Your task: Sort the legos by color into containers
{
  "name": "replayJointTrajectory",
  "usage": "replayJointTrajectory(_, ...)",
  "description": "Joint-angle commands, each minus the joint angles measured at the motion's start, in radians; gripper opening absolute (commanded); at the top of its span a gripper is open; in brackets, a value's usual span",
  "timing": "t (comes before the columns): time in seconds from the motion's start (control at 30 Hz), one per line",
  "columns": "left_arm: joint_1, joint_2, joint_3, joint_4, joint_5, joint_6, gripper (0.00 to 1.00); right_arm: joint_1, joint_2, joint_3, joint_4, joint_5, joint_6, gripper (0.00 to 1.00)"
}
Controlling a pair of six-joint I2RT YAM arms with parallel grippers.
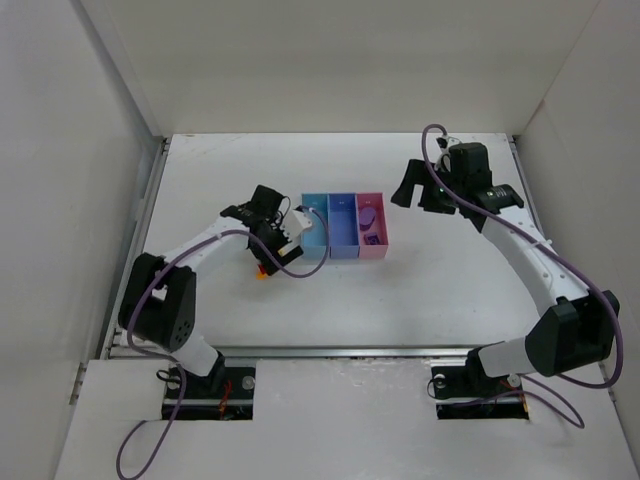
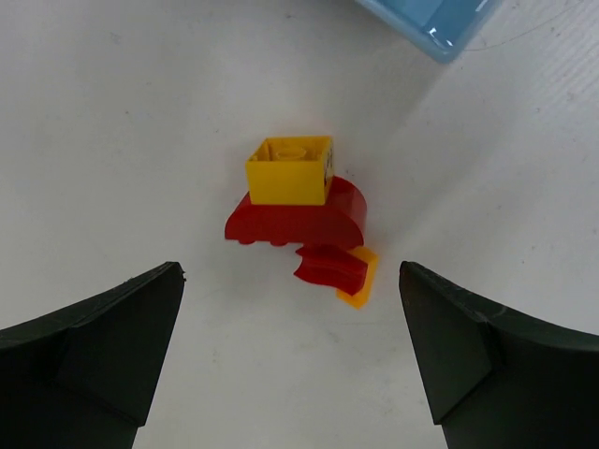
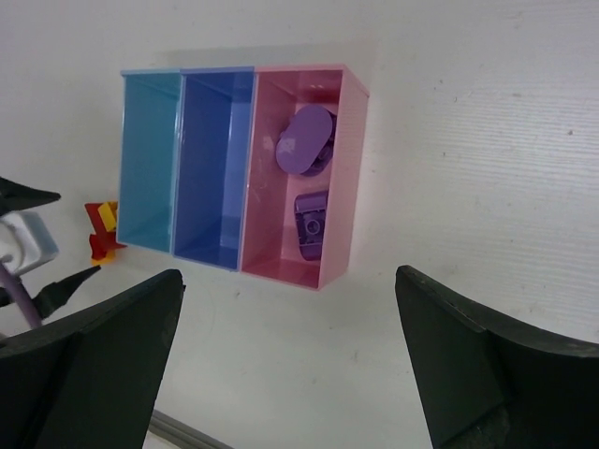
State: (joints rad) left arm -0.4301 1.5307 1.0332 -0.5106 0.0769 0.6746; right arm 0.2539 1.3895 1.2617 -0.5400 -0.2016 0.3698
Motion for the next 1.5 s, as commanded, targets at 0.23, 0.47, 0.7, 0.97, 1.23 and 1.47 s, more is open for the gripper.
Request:
replayJointTrajectory(0.23, 0.042, 0.200, 0.093, 0.047, 0.031, -0.021, 1.00, 0.002, 0.017, 0.024, 0.012, 0.034, 0.012, 1.00)
replayJointTrajectory(0.47, 0.051, 0.209, 0.103, 0.047, 0.031, -0.021, 0.91, 0.002, 0.039, 0.033, 0.012, 0.034, 0.012, 1.00)
replayJointTrajectory(0.7, 0.051, 0.200, 0.103, -0.002, 0.063, -0.021, 0.62, 0.002, 0.057, 0.054, 0.021, 0.025, 0.012, 1.00)
replayJointTrajectory(0.97, 0.051, 0.209, 0.122, -0.020, 0.104, -0.012, 0.13, 0.002, 0.077, 0.084, 0.012, 0.025, 0.012, 1.00)
replayJointTrajectory(1.23, 0.071, 0.074, 0.143, -0.038, 0.067, -0.010, 0.00, 0.002, 0.068, 0.105, 0.012, -0.018, 0.003, 1.00)
replayJointTrajectory(1.47, 0.059, -0.139, 0.267, -0.052, 0.089, 0.056, 0.00, 0.012, 0.034, 0.180, 0.034, -0.059, -0.026, 1.00)
